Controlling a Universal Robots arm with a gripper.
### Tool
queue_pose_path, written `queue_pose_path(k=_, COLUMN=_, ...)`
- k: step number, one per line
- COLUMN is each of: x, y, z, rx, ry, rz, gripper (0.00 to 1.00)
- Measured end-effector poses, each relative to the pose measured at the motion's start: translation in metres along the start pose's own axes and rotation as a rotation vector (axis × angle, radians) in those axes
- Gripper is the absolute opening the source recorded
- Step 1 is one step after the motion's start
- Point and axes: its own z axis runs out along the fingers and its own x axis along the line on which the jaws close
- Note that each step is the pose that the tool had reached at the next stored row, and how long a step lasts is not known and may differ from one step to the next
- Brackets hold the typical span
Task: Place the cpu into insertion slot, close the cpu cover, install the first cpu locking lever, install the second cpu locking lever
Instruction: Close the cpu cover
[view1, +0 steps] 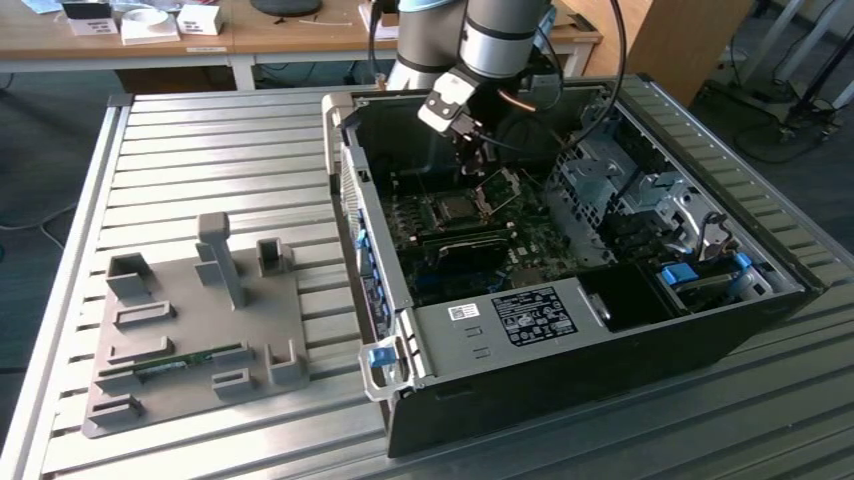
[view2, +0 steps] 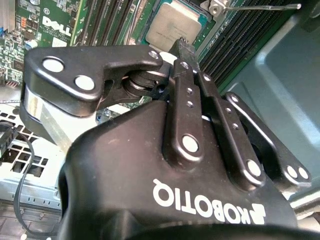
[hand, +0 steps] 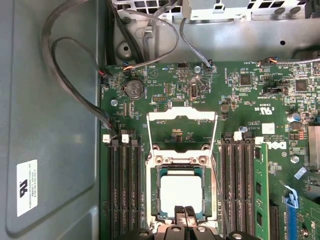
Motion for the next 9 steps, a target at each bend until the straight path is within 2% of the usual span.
queue_pose_path(k=9, x=0.0002, y=0.0001, z=-0.009, rx=0.0, ry=0.0001, rz=0.0, gripper=0.11)
